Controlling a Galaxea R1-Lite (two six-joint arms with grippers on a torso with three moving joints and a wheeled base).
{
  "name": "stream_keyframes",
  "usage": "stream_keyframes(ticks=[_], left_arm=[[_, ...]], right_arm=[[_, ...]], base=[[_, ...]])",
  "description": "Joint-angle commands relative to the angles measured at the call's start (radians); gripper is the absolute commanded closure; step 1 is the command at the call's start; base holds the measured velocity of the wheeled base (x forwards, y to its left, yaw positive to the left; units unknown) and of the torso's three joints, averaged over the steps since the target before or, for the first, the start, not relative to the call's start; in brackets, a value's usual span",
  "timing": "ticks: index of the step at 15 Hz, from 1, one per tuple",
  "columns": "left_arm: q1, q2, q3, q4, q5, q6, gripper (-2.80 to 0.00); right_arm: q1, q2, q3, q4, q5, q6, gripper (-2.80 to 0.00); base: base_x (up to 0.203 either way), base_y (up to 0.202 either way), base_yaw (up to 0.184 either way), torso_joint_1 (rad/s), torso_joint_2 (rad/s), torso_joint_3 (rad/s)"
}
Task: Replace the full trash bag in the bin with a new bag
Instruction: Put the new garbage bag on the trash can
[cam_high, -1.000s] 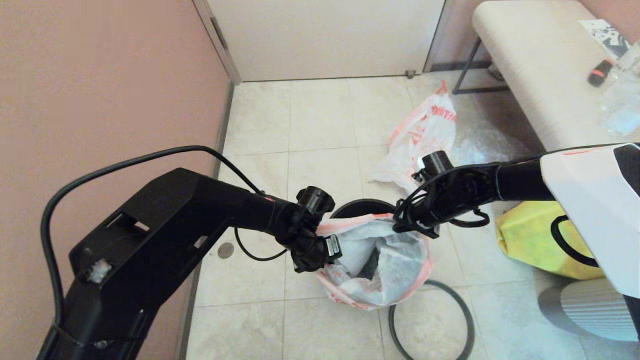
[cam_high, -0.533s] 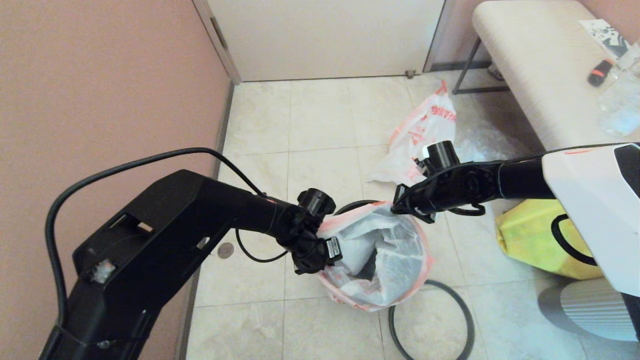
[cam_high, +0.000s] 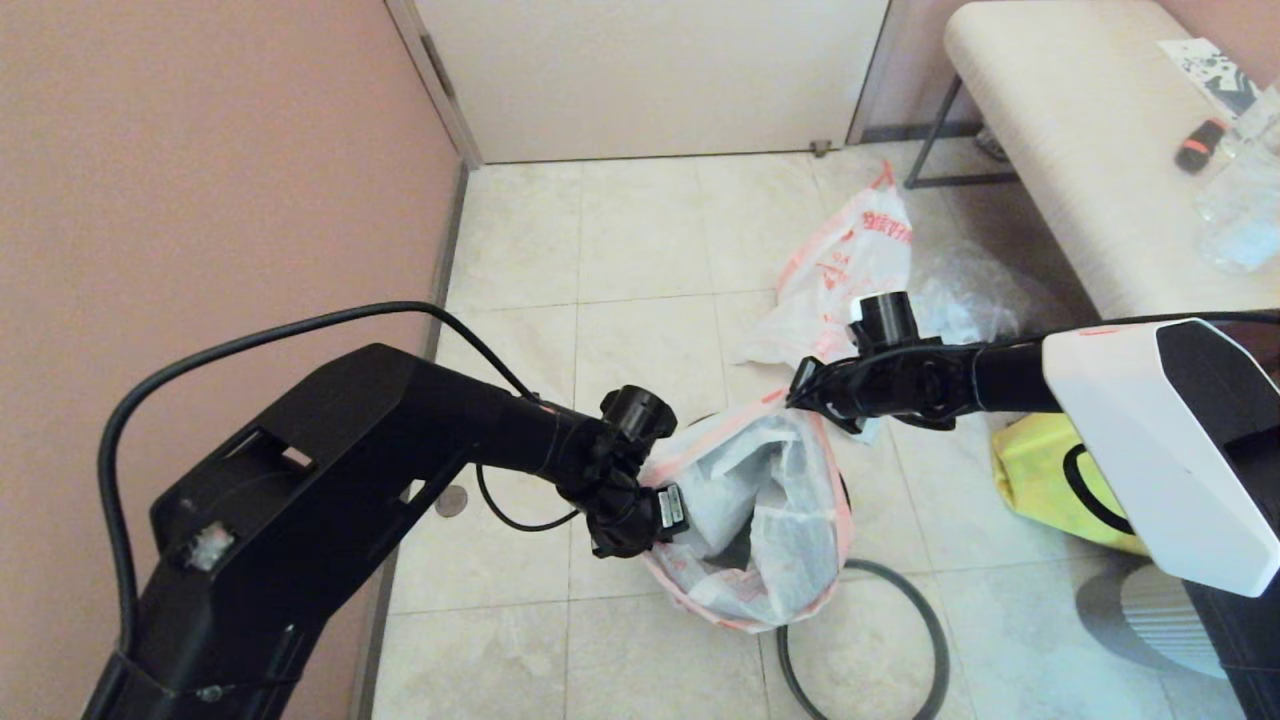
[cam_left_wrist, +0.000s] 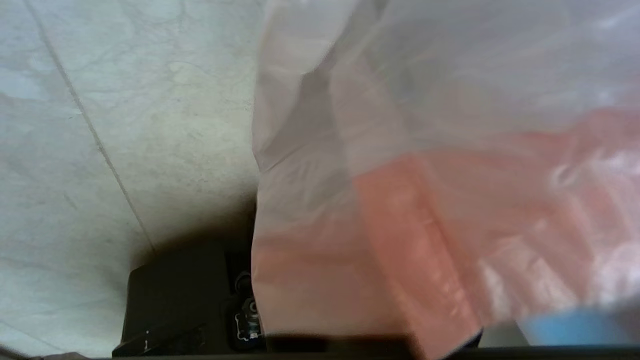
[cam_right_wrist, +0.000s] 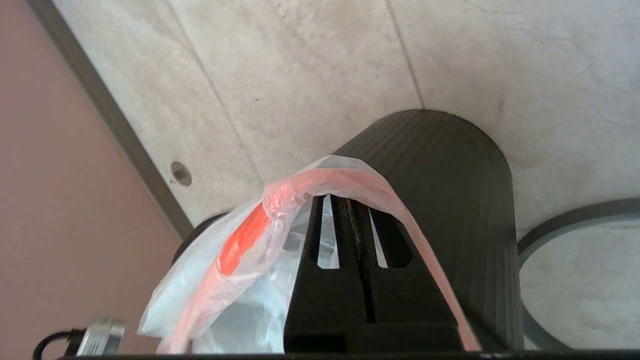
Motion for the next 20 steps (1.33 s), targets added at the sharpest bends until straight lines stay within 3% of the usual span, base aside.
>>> stream_keyframes(ticks=[1,5,8,13,16,20], left_arm=[[0.007,0.013,0.001,0.0,-0.008,0.001,0.0],[0.014,0.026,-0.007,-0.004,-0.005,0.001,0.0],[0.032,0.03,-0.012,-0.006,-0.009,0.002,0.0],[0.033,0.032,-0.017,-0.006,-0.008,0.002,0.0],[0.039,0.034,-0.02,-0.006,-0.009,0.002,0.0],[0.048,0.033,-0.026,-0.004,-0.015,0.002,0.0]], right_arm=[[-0.023,0.021,0.0,-0.001,0.0,0.003,0.0],[-0.062,0.024,0.001,0.043,-0.019,-0.035,0.0],[-0.062,0.019,0.001,0.09,-0.092,-0.093,0.0],[-0.029,-0.113,0.004,0.328,-0.229,-0.157,0.0],[-0.004,-0.146,0.025,0.439,-0.272,-0.163,0.0],[0.054,-0.235,0.154,0.451,-0.288,-0.156,0.0]], base=[[0.0,0.0,0.0,0.0,0.0,0.0],[0.0,0.0,0.0,0.0,0.0,0.0],[0.0,0.0,0.0,0.0,0.0,0.0],[0.0,0.0,0.0,0.0,0.0,0.0],[0.0,0.0,0.0,0.0,0.0,0.0],[0.0,0.0,0.0,0.0,0.0,0.0]])
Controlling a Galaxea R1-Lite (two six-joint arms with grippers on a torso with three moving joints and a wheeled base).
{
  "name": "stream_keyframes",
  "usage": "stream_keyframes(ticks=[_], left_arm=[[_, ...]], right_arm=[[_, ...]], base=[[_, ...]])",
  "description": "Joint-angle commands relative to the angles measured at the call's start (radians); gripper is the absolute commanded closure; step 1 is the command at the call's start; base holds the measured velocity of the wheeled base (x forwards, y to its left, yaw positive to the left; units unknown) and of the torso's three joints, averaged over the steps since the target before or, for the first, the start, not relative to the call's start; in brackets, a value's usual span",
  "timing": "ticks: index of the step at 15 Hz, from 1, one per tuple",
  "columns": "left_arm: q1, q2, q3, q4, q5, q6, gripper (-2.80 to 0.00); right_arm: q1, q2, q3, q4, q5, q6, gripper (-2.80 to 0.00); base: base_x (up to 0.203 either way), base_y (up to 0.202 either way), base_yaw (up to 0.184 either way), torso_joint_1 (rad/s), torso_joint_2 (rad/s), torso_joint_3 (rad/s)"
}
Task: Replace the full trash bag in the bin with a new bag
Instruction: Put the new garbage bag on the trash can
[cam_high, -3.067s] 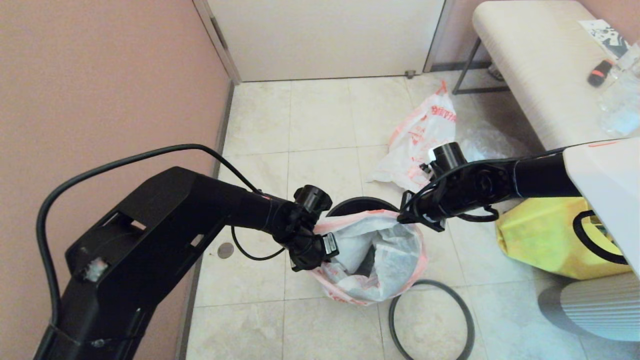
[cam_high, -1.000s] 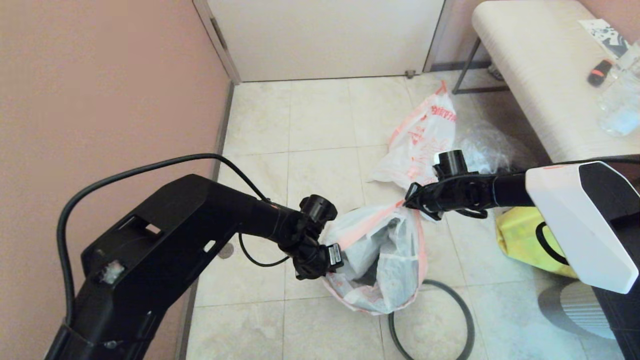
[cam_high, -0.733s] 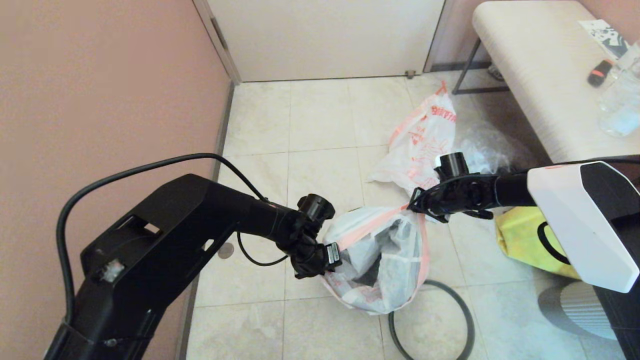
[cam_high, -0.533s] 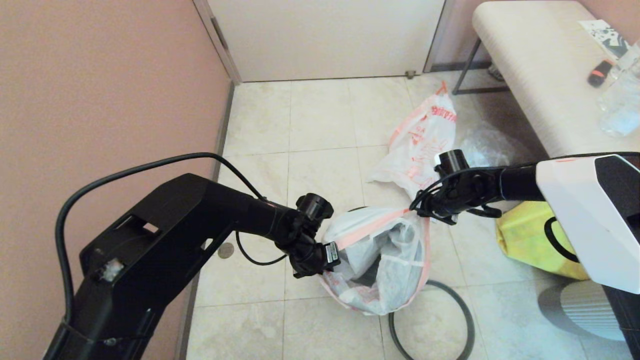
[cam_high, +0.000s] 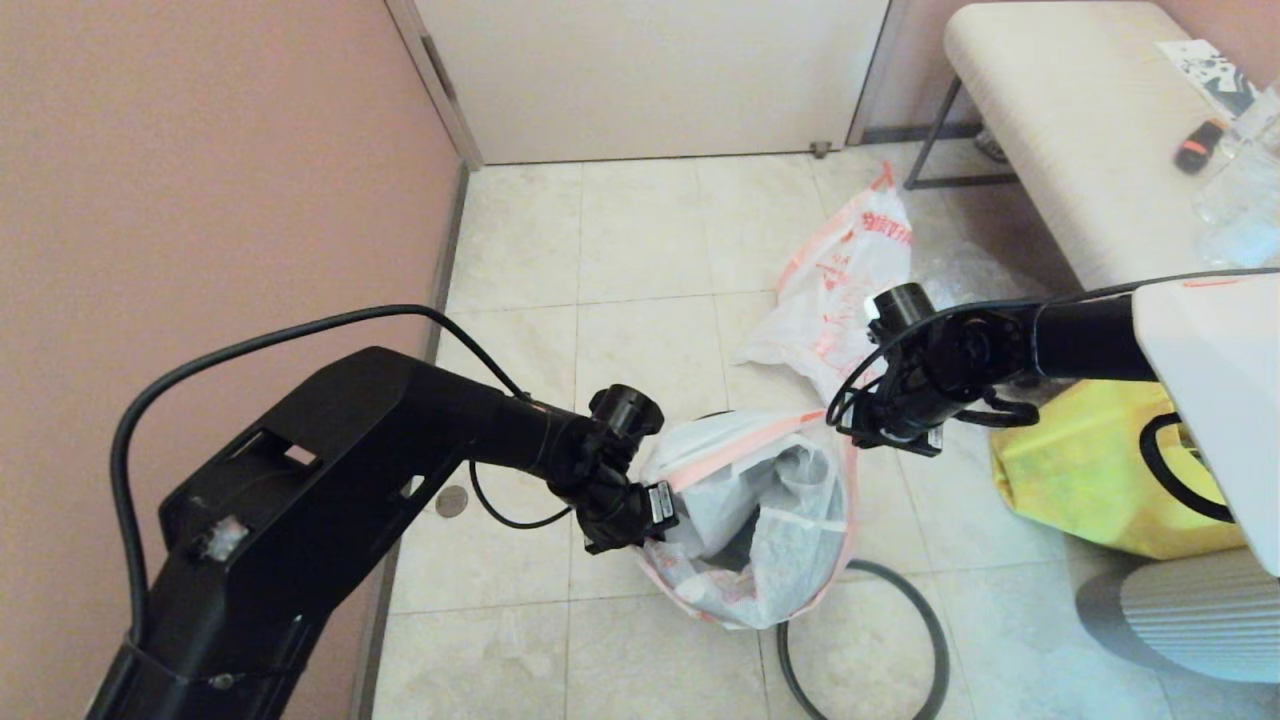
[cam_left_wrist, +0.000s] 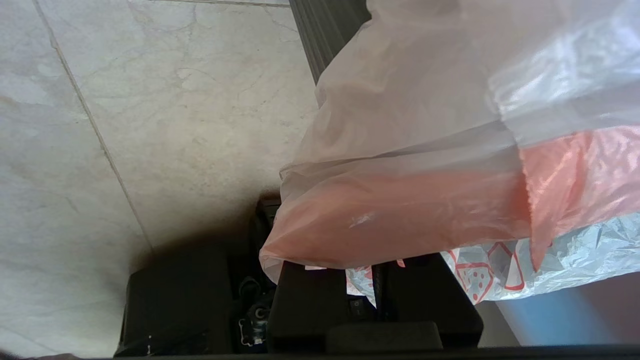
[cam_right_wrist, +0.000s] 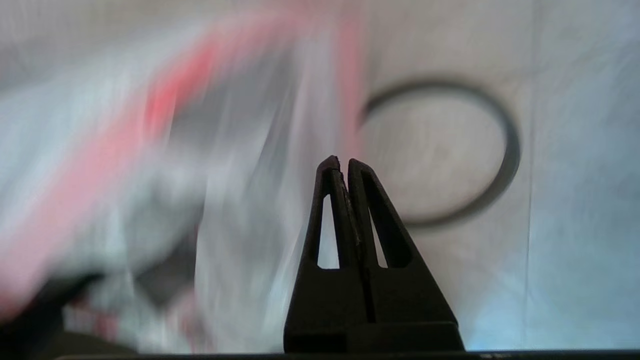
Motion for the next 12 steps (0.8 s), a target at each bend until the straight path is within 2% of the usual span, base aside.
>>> stream_keyframes(ticks=[1,5,12], left_arm=[[0.002,0.002,-0.003,0.001,-0.008,-0.004,0.0],[0.007,0.0,-0.003,0.001,-0.008,-0.004,0.0],[0.007,0.003,-0.007,0.001,-0.008,-0.004,0.0]], right_arm=[[0.049,-0.073,0.107,0.003,0.002,0.004,0.0],[0.067,-0.03,0.167,0.001,0.04,0.022,0.0],[0.058,-0.013,0.248,-0.045,0.043,0.025,0.0]], base=[[0.0,0.0,0.0,0.0,0.0,0.0],[0.0,0.0,0.0,0.0,0.0,0.0],[0.0,0.0,0.0,0.0,0.0,0.0]])
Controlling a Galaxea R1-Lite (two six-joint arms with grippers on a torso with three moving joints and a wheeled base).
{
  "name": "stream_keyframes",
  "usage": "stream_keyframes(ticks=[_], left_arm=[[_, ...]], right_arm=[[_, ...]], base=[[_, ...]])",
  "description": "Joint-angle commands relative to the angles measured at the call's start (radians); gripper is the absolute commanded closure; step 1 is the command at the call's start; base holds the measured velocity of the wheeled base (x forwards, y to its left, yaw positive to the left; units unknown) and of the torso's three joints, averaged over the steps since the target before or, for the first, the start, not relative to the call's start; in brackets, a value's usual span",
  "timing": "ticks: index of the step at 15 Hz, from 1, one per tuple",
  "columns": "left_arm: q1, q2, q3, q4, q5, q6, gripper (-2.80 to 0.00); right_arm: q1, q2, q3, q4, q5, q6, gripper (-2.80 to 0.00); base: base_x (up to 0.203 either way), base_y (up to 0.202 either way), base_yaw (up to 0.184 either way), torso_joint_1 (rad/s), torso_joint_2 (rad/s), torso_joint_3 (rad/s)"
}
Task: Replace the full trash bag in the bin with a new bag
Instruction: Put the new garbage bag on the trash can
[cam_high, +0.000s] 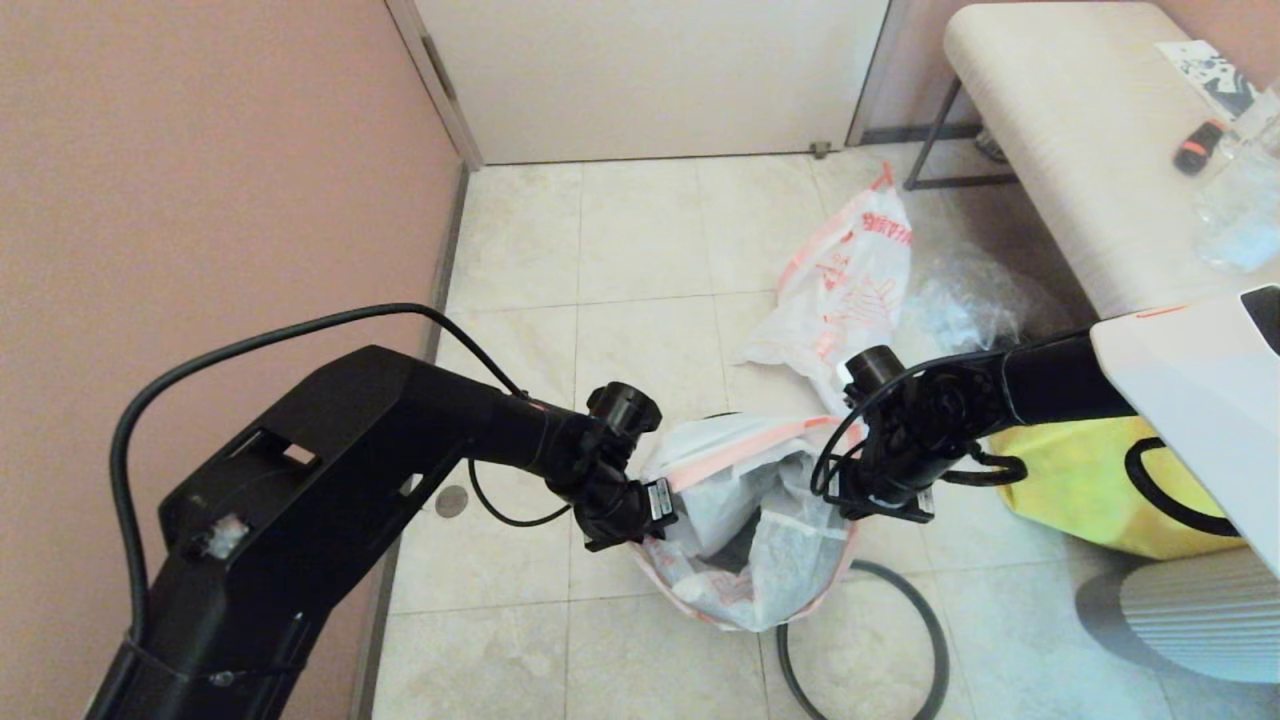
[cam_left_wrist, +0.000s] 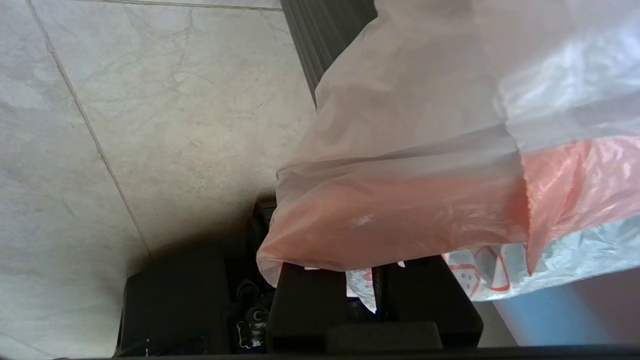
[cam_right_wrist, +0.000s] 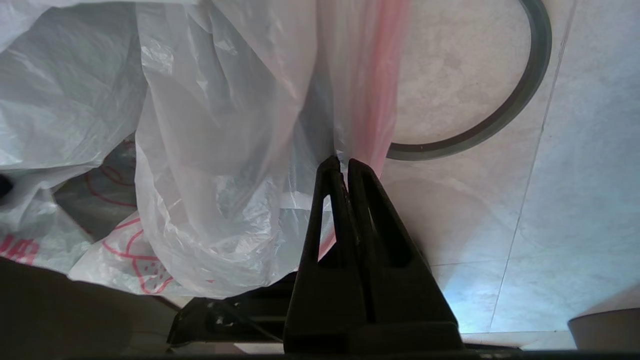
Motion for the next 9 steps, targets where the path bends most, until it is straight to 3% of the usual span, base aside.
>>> stream_keyframes(ticks=[1,9], left_arm=[[0.001,0.003,0.0,0.003,0.0,-0.005,0.0],[0.002,0.004,-0.002,0.002,0.002,-0.005,0.0]], right_arm=[[0.002,0.007,0.038,-0.027,-0.001,0.003,0.0],[0.02,-0.12,0.155,-0.047,-0.001,0.023,0.0]], base=[[0.0,0.0,0.0,0.0,0.0,0.0],[0.0,0.0,0.0,0.0,0.0,0.0]])
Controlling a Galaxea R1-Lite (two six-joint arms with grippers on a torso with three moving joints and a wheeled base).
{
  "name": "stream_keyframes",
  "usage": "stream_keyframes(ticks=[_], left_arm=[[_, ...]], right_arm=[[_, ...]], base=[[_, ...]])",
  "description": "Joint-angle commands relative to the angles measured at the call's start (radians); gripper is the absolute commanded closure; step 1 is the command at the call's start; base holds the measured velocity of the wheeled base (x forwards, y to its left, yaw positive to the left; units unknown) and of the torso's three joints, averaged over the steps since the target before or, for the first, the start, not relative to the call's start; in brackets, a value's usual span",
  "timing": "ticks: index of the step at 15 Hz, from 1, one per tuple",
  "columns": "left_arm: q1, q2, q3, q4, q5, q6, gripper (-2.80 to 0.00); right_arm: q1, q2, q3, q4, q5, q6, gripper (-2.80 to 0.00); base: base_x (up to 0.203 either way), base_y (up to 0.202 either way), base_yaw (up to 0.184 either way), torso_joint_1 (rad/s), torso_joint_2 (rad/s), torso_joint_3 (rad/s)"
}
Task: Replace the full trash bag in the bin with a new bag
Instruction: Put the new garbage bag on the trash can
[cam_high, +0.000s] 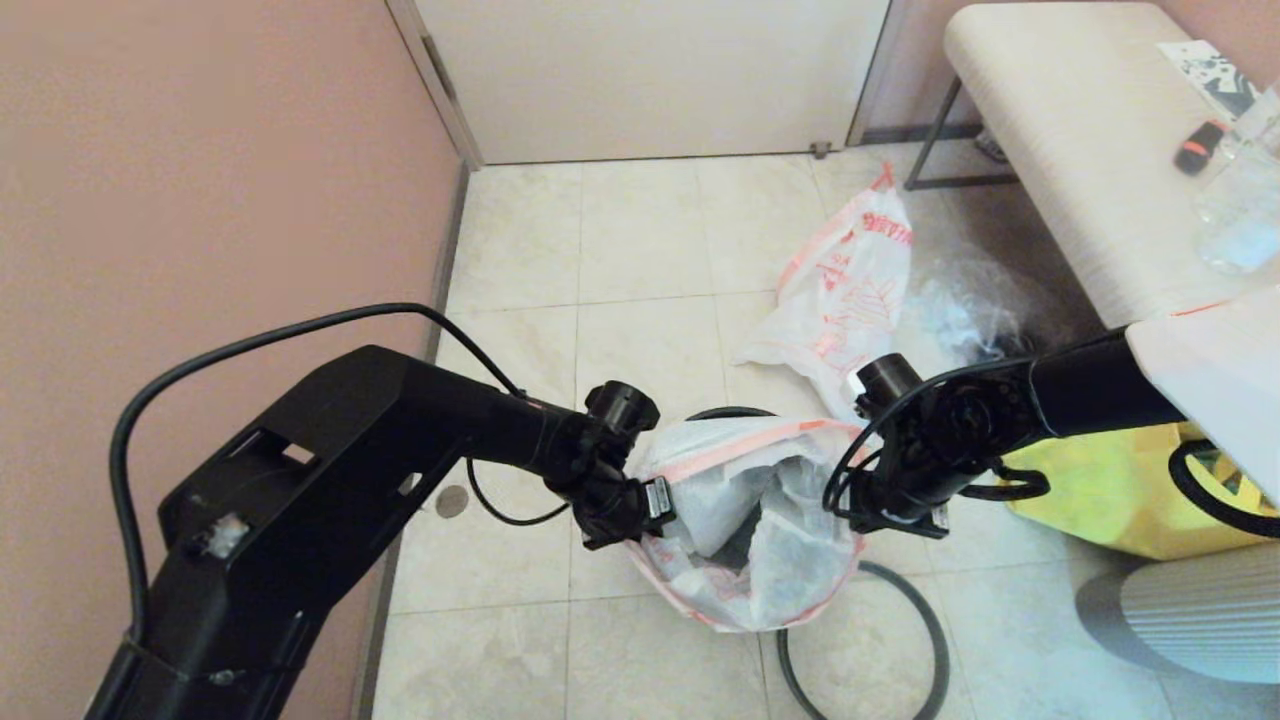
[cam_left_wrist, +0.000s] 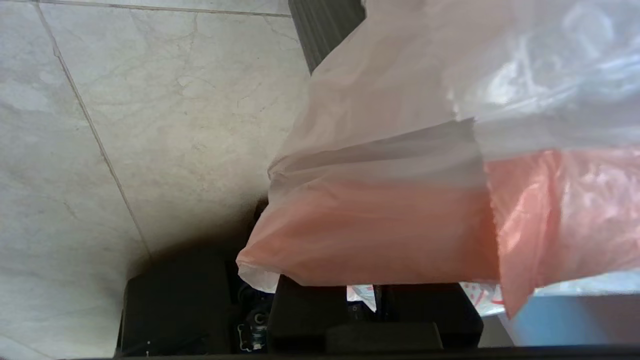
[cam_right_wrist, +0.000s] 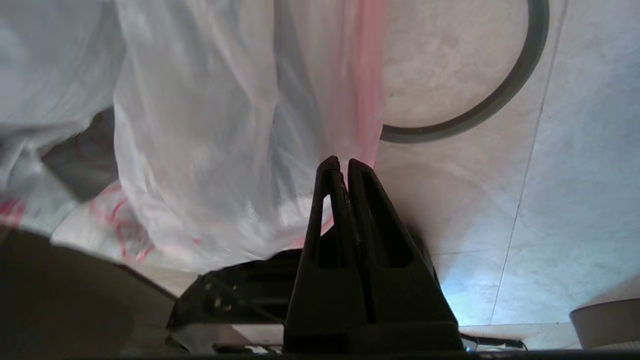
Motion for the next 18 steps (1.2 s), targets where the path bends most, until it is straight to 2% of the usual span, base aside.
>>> stream_keyframes(ticks=[1,12,18], left_arm=[[0.0,0.003,0.0,0.002,-0.001,-0.004,0.0],[0.001,0.004,-0.006,0.004,-0.001,-0.004,0.0],[-0.002,0.004,-0.004,0.006,-0.002,-0.004,0.0]], right_arm=[[0.011,-0.028,0.021,0.002,0.002,0.003,0.0],[0.001,0.067,0.058,-0.051,0.002,0.003,0.0],[-0.044,0.133,-0.013,-0.284,0.0,0.002,0.0]], base=[[0.0,0.0,0.0,0.0,0.0,0.0],[0.0,0.0,0.0,0.0,0.0,0.0],[0.0,0.0,0.0,0.0,0.0,0.0]])
